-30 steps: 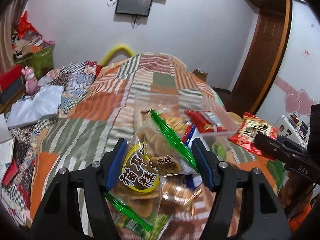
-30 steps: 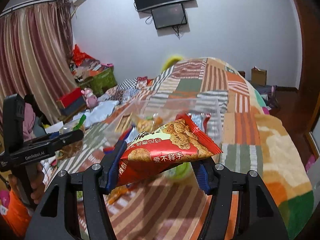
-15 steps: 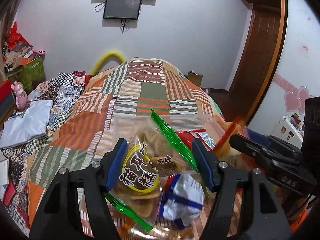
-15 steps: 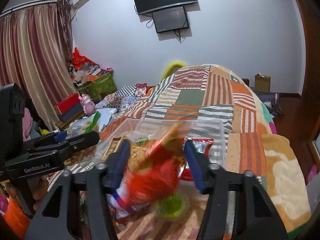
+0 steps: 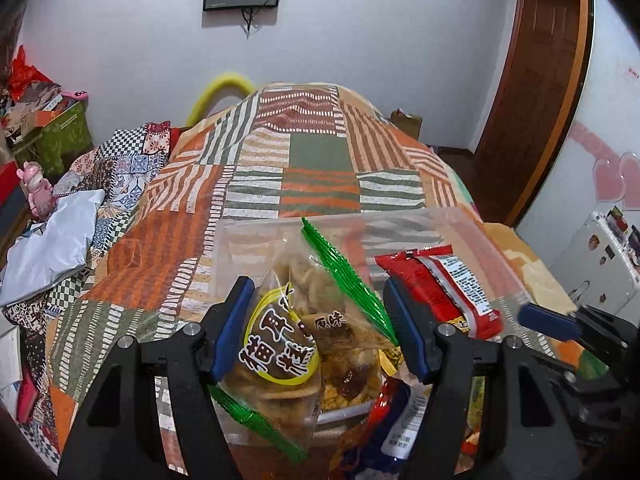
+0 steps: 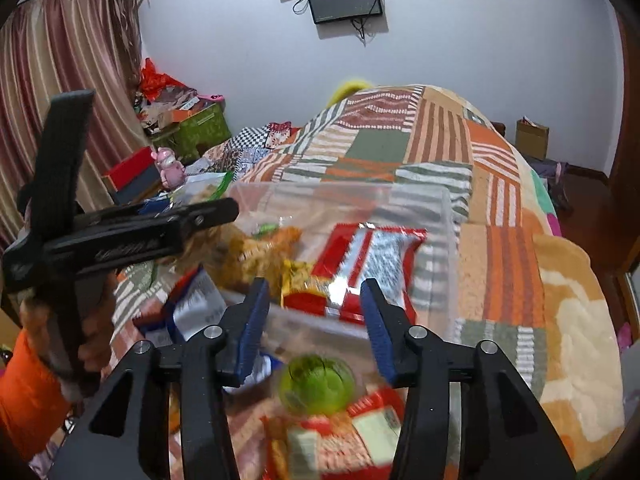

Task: Organize snacks

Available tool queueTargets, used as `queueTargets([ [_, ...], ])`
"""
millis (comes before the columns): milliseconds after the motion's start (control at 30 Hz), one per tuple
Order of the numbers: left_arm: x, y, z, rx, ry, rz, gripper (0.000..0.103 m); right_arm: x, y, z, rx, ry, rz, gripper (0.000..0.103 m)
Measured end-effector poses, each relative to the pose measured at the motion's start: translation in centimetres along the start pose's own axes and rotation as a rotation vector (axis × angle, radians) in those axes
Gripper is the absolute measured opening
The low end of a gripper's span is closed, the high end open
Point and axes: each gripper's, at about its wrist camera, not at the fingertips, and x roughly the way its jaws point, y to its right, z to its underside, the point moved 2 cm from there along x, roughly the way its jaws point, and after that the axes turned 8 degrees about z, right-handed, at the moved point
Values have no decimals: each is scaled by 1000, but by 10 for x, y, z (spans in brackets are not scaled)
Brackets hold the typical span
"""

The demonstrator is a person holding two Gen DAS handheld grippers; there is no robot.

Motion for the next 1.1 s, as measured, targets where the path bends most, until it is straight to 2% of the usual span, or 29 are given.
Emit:
queueTargets([
  [67,3,2,-1,10,-1,-7,66,-4,4,5,3,-5,8,49],
  [133,3,3,-2,13,-5,-6,66,-11,9,16,9,-15,27,68],
  [200,6,5,-2,22,-15,-9,66,-14,13,27,6,-29,47,77],
  [300,9,10,-2,38,-23,-22,67,-13,21,46,-1,-79,89,79],
  [500,19,22,-2,62,-56,-17,68,1,30,66,60,-191,-9,85],
  [600,25,27,-1,79,-75,-30,68,4,27,67,44,-208,-17,89],
  [733,24,28,1,80,-74,-41,75,7,20,73,5,-224,-14,89],
  [900,11,28,0,54,-49,-18,86,0,20,77,16,-193,-18,80],
  [1000,0,28,1,46,-38,-7,87,-3,18,80,18,-187,-37,59],
  [1100,-9,30,4,48,-32,-5,87,-7,15,81,6,-173,-14,57],
])
